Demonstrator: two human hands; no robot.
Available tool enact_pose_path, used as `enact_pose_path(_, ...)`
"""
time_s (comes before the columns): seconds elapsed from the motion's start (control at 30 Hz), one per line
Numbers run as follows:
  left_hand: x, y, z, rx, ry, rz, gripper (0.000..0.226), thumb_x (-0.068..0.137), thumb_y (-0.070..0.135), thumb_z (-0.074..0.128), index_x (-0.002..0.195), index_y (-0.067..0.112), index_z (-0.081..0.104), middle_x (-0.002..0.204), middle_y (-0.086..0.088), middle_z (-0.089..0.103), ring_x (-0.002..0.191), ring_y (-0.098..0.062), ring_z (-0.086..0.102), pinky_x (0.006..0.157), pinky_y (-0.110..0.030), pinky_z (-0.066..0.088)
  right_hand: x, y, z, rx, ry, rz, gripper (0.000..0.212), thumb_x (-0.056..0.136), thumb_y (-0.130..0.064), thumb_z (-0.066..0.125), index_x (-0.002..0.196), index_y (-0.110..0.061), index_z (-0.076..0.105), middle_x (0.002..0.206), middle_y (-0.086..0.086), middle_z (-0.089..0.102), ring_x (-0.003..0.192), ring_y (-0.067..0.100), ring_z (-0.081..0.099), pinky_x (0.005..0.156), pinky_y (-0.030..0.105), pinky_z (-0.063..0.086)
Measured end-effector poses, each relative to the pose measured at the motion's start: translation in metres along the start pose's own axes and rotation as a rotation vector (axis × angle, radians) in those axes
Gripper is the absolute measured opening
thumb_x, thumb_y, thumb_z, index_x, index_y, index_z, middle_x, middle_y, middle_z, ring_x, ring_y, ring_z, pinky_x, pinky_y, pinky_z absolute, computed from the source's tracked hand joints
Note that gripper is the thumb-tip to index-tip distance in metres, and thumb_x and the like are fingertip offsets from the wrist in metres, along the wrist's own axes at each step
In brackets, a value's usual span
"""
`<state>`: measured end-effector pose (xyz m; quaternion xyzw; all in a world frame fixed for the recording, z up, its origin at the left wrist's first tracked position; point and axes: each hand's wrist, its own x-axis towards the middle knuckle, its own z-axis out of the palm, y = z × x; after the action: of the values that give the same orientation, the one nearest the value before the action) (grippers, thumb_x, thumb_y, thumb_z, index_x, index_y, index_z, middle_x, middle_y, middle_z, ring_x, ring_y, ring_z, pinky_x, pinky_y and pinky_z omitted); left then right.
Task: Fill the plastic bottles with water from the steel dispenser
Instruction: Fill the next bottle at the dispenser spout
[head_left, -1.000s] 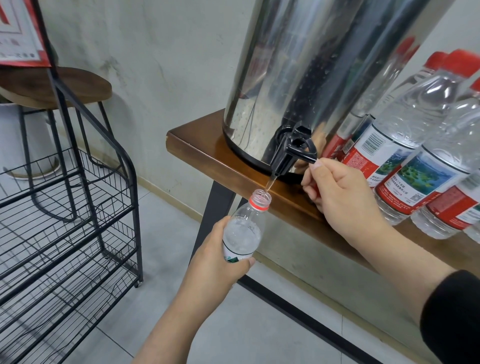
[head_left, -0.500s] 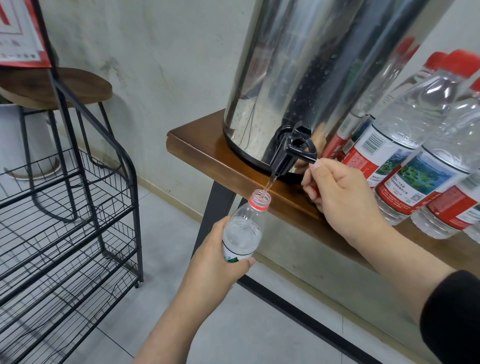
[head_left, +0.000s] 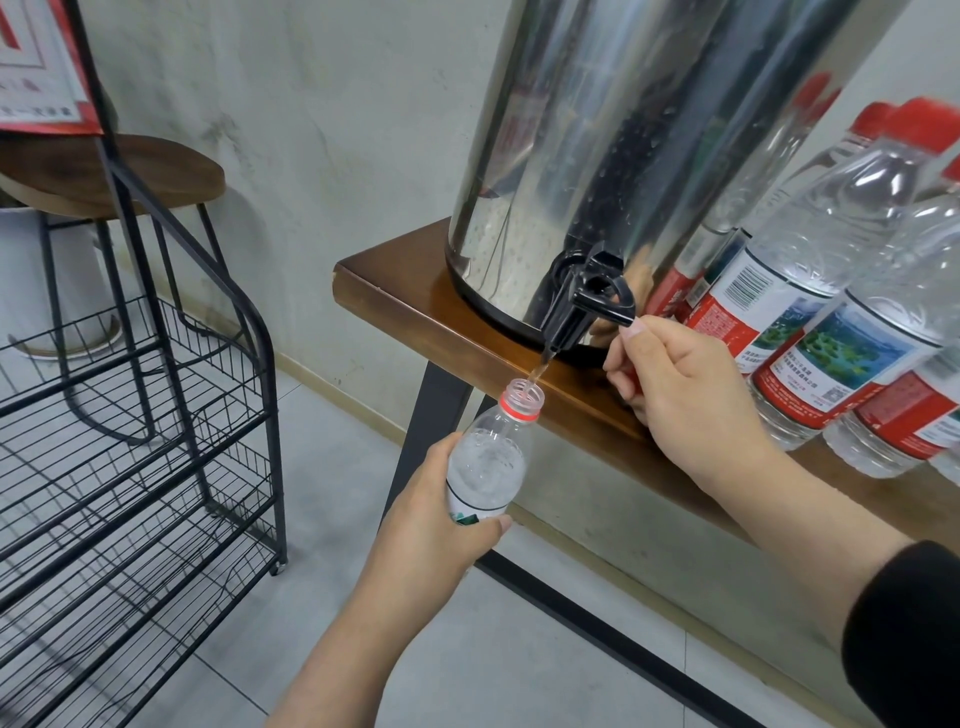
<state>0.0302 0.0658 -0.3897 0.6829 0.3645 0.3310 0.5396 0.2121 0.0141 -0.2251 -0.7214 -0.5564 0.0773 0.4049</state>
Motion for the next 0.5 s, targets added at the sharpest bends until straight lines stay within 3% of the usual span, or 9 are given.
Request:
enact_pose_path(0.13,0.0002,-0.0015,0.0003,0.002,0.005,0.002,0.076,0.079,0.026,0.087,0.135,0.052,0.043,0.122,0.030,0.061,0.118,0.004,0.057,0.088,-0.010,0.046,-0.0002,-0.0005,-0.0004,-0.003,-0.002,0.003,0.042,0.108,-0.029,0.039,0.075,-0.017,0.061,0.061,0.002,0.056,0.051,0.009,0.045,0.056,0.031,0.039)
enact_pose_path(0.3,0.0012,-0.0018,0.0007,0.004,0.005,-0.003,0.076,0.079,0.026,0.086,0.136,0.052,0.042,0.123,0.030,0.061,0.118,0.004,0.057,0.083,-0.004,0.045,0.0002,0.0001,-0.0006,-0.007,-0.003,0.004,0.042,0.108,-0.029,0.039,0.075,-0.018,0.061,0.061,0.002,0.056,0.052,0.010,0.045,0.058,0.032,0.039)
enact_pose_path(0.5,0.0008,-0.0022,0.0009,-0.001,0.008,0.000,0.075,0.079,0.027,0.086,0.133,0.054,0.042,0.121,0.031,0.061,0.116,0.004,0.058,0.086,-0.010,0.046,0.0005,0.0002,0.0000,0.002,-0.003,0.004,0.042,0.108,-0.029,0.039,0.075,-0.017,0.061,0.062,0.002,0.056,0.052,0.011,0.046,0.057,0.031,0.039)
